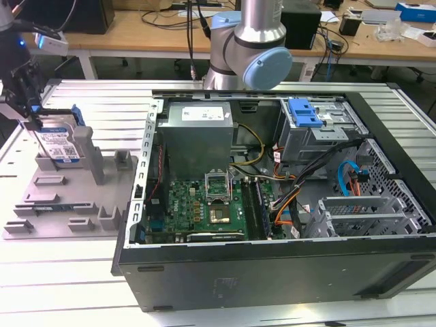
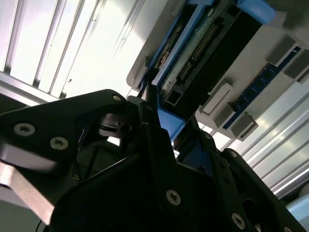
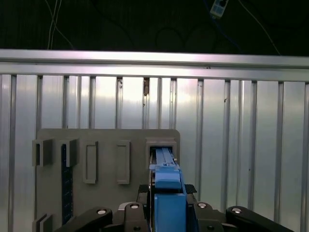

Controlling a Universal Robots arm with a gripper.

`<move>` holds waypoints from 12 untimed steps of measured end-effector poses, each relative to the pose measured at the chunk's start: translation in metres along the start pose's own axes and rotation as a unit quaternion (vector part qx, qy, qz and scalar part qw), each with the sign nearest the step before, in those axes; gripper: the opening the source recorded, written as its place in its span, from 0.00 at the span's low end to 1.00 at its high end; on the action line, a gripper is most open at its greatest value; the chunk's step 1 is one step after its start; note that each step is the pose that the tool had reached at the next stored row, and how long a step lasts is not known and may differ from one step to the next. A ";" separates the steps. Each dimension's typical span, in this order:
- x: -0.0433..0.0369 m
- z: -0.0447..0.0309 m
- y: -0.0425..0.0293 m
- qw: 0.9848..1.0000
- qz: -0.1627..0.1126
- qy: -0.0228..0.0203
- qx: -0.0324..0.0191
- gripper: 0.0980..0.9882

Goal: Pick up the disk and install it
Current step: 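Pick up the disk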

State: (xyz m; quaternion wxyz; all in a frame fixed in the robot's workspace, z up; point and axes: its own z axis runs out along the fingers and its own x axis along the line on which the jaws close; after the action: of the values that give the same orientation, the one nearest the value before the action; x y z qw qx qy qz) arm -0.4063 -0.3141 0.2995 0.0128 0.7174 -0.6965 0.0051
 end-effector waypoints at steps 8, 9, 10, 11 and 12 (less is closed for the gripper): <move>0.0001 0.0004 0.0000 1.000 0.000 0.000 0.000 0.30; 0.0002 0.0003 0.0000 1.000 0.000 0.000 0.000 0.30; 0.0002 -0.0010 0.0000 1.000 0.001 0.000 0.000 0.30; 0.0002 -0.0020 0.0000 1.000 0.001 0.000 0.000 0.30; 0.0002 -0.0032 0.0000 1.000 0.001 0.000 0.000 0.30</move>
State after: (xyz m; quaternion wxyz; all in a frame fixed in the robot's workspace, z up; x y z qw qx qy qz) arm -0.4063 -0.3142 0.3027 0.0128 0.7167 -0.6973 0.0053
